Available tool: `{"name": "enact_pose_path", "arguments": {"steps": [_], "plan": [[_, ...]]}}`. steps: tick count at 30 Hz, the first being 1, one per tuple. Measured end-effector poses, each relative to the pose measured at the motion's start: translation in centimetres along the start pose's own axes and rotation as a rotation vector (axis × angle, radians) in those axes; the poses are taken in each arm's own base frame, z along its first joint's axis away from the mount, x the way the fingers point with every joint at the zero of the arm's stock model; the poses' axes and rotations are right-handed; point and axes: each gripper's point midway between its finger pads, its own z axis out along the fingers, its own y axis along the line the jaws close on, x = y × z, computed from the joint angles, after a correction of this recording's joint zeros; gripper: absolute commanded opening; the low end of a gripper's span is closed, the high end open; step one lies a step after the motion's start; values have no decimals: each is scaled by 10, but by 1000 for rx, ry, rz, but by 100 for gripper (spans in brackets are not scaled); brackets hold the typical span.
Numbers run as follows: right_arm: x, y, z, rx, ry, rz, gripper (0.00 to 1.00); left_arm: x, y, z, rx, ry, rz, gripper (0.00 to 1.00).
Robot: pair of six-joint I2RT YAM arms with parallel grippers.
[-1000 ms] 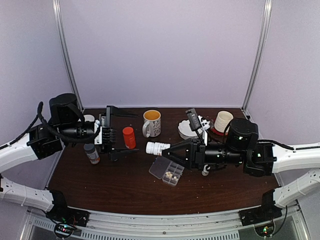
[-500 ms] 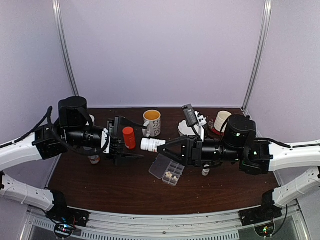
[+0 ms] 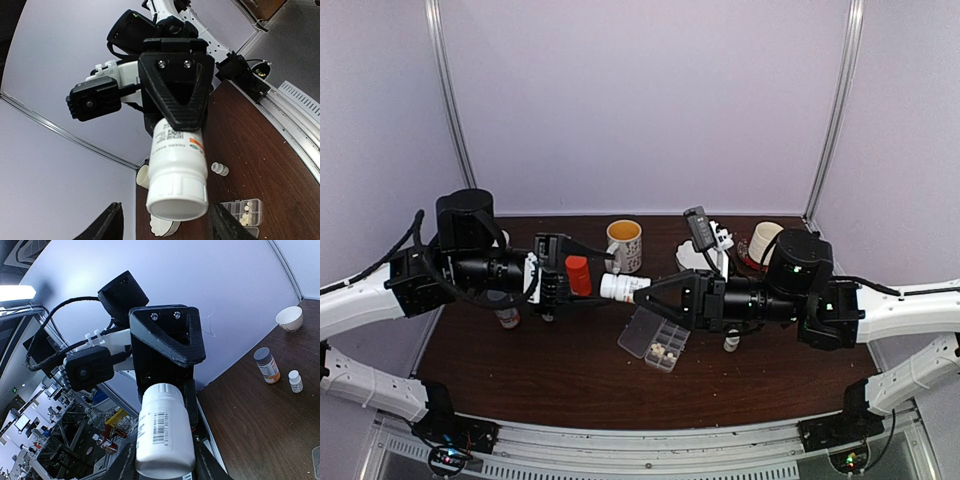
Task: Sort the pills into containers
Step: Unscrew the lid of the pill bottle from the pill bottle.
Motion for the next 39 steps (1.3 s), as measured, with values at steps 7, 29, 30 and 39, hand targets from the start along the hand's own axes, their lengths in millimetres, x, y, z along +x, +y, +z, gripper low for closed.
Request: {"name": "enact_pose_path", "arguments": {"steps": [7,29,30,39], "plan": [[0,0,0,-1,-1,0,15,-9,5,-3,-17,-33,10,49],[-2,1,1,-9,-10,0,15,-20,0,-6,13,-92,9,34],[-2,1,1,-9,-12,0,15,-21,0,-6,15,-93,9,32],[-2,1,2,-9,-11,-4,14,-21,-2,-6,26,-94,-18,19]]}}
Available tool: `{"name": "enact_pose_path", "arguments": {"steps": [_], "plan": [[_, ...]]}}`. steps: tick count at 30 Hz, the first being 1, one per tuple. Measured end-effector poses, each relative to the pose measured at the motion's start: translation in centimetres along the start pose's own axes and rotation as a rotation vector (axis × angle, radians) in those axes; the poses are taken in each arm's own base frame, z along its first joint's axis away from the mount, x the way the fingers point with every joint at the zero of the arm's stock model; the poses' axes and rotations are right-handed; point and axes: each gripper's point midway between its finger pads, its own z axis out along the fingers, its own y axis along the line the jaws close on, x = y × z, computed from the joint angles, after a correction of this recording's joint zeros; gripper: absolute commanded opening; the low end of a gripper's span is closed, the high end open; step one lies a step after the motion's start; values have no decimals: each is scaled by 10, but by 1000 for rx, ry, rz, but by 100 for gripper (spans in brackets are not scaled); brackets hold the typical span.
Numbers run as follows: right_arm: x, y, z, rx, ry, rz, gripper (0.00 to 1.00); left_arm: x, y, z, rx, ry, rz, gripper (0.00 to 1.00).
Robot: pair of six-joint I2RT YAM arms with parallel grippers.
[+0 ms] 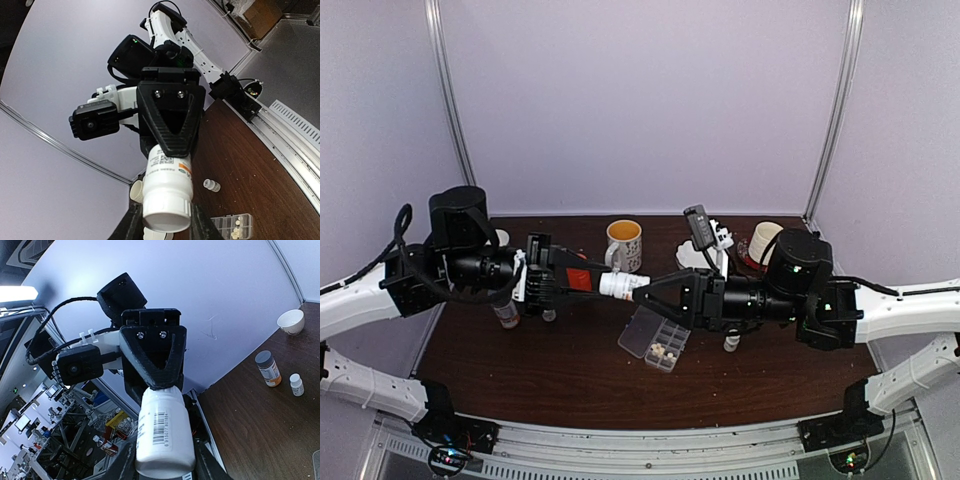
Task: Sort the pills into containers
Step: Unscrew the lid of the pill bottle from the pill bottle.
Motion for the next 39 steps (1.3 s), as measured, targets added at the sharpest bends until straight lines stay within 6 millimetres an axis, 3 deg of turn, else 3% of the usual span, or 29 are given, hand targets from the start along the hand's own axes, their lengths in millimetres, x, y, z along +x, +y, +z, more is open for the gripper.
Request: {"name": "enact_pose_path", "arguments": {"steps": [5,13,19,31,39], "plan": [[-5,2,1,11,10,-51,14,-2,5,0,5,3,-120,7],[-25,15,-9,31,-18,-240,11,-16,30,7,11,-20,-539,10],[-35,13,-16,96,-41,-417,11,-18,41,14,46,38,-887,6],[-31,2,-33,234,-42,-744,11,-14,34,29,116,85,-1444,6],[-32,5,-44,243,-80,-839,9,-18,39,33,136,67,-1646,5]]}}
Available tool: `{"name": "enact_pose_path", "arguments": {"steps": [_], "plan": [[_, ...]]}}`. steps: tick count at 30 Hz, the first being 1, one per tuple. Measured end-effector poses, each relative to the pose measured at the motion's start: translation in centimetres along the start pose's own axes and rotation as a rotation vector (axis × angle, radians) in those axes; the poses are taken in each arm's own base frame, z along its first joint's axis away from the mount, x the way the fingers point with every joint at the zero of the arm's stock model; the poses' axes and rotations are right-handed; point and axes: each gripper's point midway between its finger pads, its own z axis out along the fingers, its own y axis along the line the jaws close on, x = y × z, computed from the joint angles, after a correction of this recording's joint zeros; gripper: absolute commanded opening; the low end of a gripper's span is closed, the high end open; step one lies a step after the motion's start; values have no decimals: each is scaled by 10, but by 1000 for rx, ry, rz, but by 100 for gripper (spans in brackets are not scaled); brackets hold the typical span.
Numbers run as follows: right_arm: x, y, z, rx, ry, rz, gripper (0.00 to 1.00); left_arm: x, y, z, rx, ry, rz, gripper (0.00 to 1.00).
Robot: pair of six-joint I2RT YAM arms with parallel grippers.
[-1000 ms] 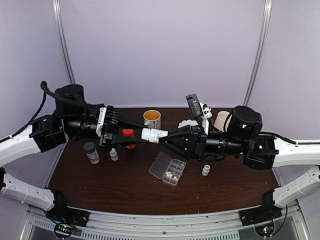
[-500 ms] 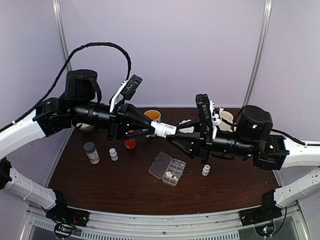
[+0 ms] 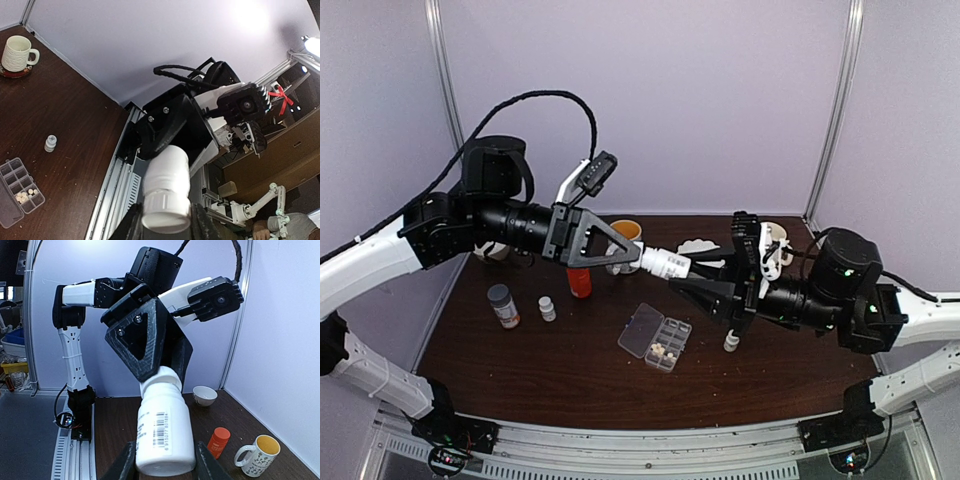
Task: Sort the pills into containers
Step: Unscrew the lid of the pill bottle from the pill bottle, then place the lid of the pill bottle at the center of the board.
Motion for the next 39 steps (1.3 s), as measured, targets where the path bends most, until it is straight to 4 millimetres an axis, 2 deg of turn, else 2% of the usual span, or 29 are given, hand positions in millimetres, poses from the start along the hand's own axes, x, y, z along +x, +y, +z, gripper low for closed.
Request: {"name": "enact_pose_path", "arguments": {"steps": [2,9,12,15,22,28,35,39], "plan": [[2,-5,-4,28,2,-8,9,-5,-3,-4,16,-14,-20,5],[30,-17,-10,104,65,-15,6,-16,-22,-15,94,-56,-39,5],[29,-19,-12,119,54,2,4,-14,-20,-16,83,-50,-42,5],[26,-21,-18,131,14,41,3,-12,-7,-18,30,-51,-37,6],[26,-26,-23,126,-67,208,5,-5,41,-36,-178,-71,-39,8],[27,-35,-23,75,-131,365,6,21,101,-52,-403,-42,-69,9],[67,-39,-27,23,-106,531,6,68,171,-65,-672,77,-105,10],[87,-36,-32,-5,-85,602,6,105,218,-75,-827,174,-149,10]]}}
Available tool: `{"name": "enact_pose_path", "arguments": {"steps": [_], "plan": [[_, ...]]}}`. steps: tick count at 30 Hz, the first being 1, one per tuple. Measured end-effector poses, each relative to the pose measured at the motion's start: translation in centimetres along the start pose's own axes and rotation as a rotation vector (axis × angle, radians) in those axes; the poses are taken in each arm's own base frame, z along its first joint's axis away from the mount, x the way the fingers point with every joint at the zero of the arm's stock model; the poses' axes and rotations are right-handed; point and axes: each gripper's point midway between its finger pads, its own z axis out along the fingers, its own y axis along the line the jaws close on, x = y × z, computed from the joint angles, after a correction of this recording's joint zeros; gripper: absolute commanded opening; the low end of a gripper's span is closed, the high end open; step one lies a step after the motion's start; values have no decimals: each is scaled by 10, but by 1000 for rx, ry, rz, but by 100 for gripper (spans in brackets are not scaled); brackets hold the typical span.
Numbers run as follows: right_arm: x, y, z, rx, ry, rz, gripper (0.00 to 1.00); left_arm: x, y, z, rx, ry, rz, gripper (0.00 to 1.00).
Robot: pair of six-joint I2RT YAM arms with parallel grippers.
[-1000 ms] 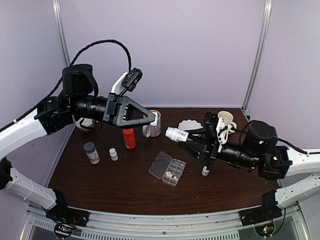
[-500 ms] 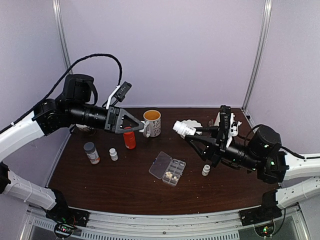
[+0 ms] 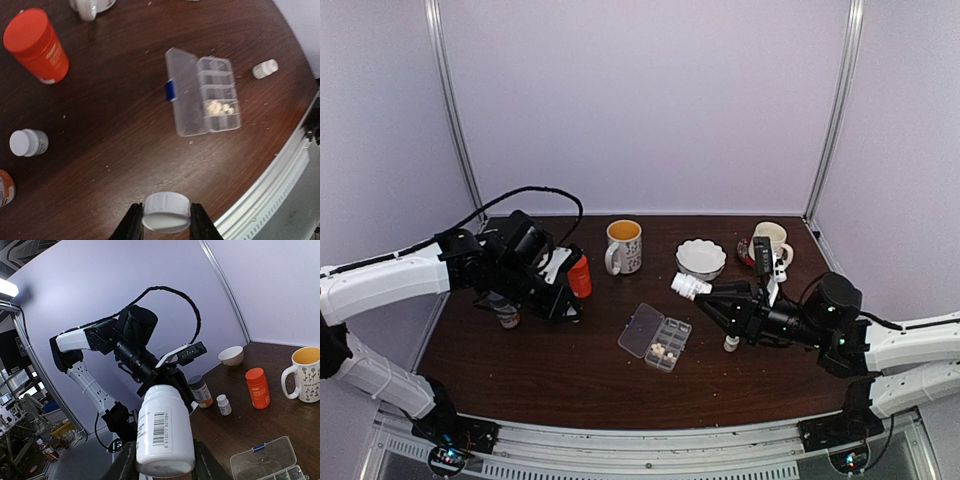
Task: Sort the pills into containers
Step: Place the lid of the pill bottle at the center of the board.
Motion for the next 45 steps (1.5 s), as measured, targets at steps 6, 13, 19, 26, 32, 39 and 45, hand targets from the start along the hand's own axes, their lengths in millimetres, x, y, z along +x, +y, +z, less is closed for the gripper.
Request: {"name": "enact_pose_path", "arguments": {"steps": [6,13,19,26,32,39,45], "plan": [[29,-7,-8,-22,37,94,4,42,48,41,-184,153,-5,8],[69,-24,-15,-8,93,195,4,68,73,67,-273,253,3,7],[83,-31,-17,-7,92,239,3,76,82,80,-302,280,7,10],[102,-48,-27,38,93,275,3,87,89,91,-320,317,5,11],[123,-68,-34,99,112,311,3,89,92,94,-330,326,7,12],[133,-82,-34,142,120,322,2,89,93,95,-332,324,9,12],[133,-97,-30,176,111,329,2,89,93,95,-332,321,10,12]]}}
